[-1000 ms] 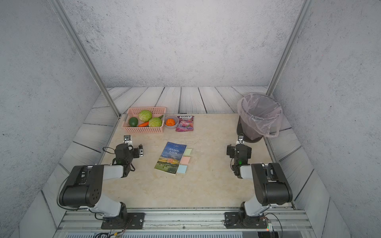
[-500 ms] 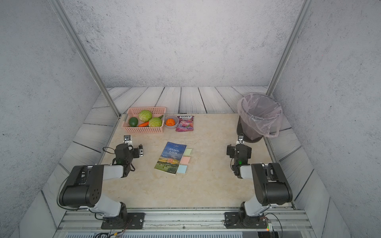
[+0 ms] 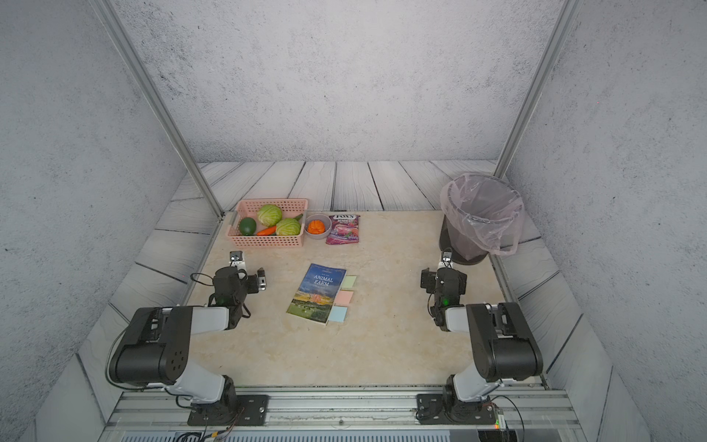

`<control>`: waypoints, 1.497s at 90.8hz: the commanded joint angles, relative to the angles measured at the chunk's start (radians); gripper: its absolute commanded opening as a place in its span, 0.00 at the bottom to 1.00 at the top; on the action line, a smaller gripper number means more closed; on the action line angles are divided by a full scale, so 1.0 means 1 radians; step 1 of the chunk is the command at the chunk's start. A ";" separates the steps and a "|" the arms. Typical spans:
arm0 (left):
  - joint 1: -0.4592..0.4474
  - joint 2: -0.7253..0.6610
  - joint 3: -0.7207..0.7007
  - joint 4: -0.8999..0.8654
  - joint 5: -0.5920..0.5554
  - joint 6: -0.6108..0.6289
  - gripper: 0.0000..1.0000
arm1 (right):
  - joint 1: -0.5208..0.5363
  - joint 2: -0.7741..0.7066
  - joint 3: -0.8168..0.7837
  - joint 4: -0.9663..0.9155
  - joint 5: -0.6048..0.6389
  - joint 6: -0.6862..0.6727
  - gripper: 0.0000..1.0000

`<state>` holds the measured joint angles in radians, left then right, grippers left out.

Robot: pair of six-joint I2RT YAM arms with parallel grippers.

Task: Peel off the used sticky note
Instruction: Open the book at the center of the board.

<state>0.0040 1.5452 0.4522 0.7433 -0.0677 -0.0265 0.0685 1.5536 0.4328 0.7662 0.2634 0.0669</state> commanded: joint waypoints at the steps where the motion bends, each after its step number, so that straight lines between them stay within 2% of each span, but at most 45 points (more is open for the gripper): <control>1: -0.001 -0.015 0.016 -0.001 -0.012 -0.004 0.98 | -0.004 -0.019 0.014 -0.007 -0.004 0.002 1.00; 35: -0.001 -0.015 0.014 0.002 -0.011 -0.004 0.98 | -0.003 -0.019 0.013 -0.007 -0.004 0.001 1.00; 43: -0.001 -0.032 0.026 0.005 0.027 0.011 0.98 | -0.002 -0.023 0.009 0.006 0.001 -0.004 1.00; 49: 0.000 -0.104 0.086 -0.166 0.071 0.032 0.98 | 0.008 -0.064 0.010 0.007 0.002 -0.025 1.00; 54: 0.000 -0.166 0.164 -0.378 0.117 0.059 0.98 | 0.028 -0.153 0.065 -0.174 0.058 -0.024 1.00; 61: -0.002 -0.217 0.278 -0.635 0.186 0.115 0.98 | 0.045 -0.277 0.207 -0.550 0.116 0.096 1.00; 69: -0.002 -0.255 0.388 -0.907 0.255 0.179 1.00 | 0.046 -0.370 0.260 -0.751 0.129 0.275 1.00; 76: -0.001 -0.269 0.455 -1.097 0.332 0.250 0.90 | 0.039 -0.424 0.257 -0.851 0.195 0.566 1.00; 80: -0.003 -0.271 0.494 -1.181 0.363 0.285 0.86 | 0.025 -0.439 0.260 -0.912 0.157 0.630 1.00; 85: -0.004 -0.271 0.527 -1.278 0.386 0.311 0.76 | 0.014 -0.448 0.275 -0.943 0.008 0.621 0.99; 87: -0.005 -0.266 0.535 -1.303 0.392 0.319 0.69 | 0.013 -0.449 0.287 -0.956 -0.062 0.605 0.99; 92: -0.011 -0.258 0.554 -1.356 0.390 0.336 0.39 | 0.018 -0.438 0.324 -1.009 -0.204 0.585 0.97; 96: -0.025 -0.245 0.573 -1.394 0.372 0.351 0.21 | 0.026 -0.418 0.350 -1.051 -0.283 0.577 0.96; 104: -0.066 -0.187 0.601 -1.433 0.293 0.376 0.01 | 0.068 -0.375 0.398 -1.118 -0.390 0.553 0.91; 116: -0.128 -0.056 0.666 -1.465 0.200 0.371 0.00 | 0.185 -0.306 0.451 -1.162 -0.510 0.494 0.82; 136: -0.202 0.150 0.764 -1.483 0.189 0.330 0.00 | 0.357 -0.148 0.614 -1.234 -0.616 0.435 0.65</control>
<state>-0.1669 1.6249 1.1679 -0.6971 0.1459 0.3164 0.3714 1.3560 0.9756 -0.3943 -0.2516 0.5476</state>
